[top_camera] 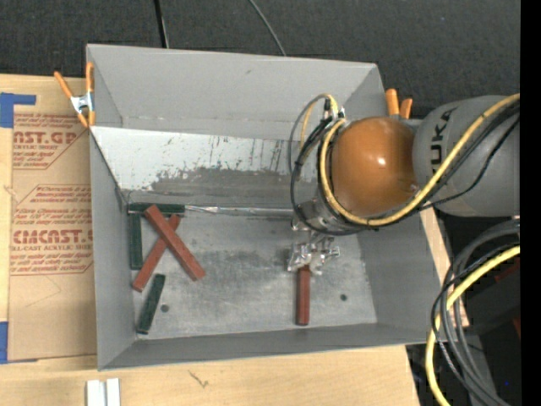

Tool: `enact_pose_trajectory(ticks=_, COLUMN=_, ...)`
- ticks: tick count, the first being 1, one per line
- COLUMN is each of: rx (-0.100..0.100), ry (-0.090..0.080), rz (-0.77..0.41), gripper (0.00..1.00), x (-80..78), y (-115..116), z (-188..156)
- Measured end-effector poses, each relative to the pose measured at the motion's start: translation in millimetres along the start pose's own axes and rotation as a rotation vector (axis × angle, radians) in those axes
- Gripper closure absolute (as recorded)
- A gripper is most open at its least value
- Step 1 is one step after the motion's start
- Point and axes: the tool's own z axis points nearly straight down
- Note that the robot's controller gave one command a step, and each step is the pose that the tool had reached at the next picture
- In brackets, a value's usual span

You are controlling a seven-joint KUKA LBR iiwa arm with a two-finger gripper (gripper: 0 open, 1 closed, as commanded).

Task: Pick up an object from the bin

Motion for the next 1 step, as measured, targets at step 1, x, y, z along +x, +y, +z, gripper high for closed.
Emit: enact_pose_trajectory(ticks=1, rx=0.003, ry=0.003, rz=0.026, gripper=1.00, x=-30.8, y=31.1, z=-9.9)
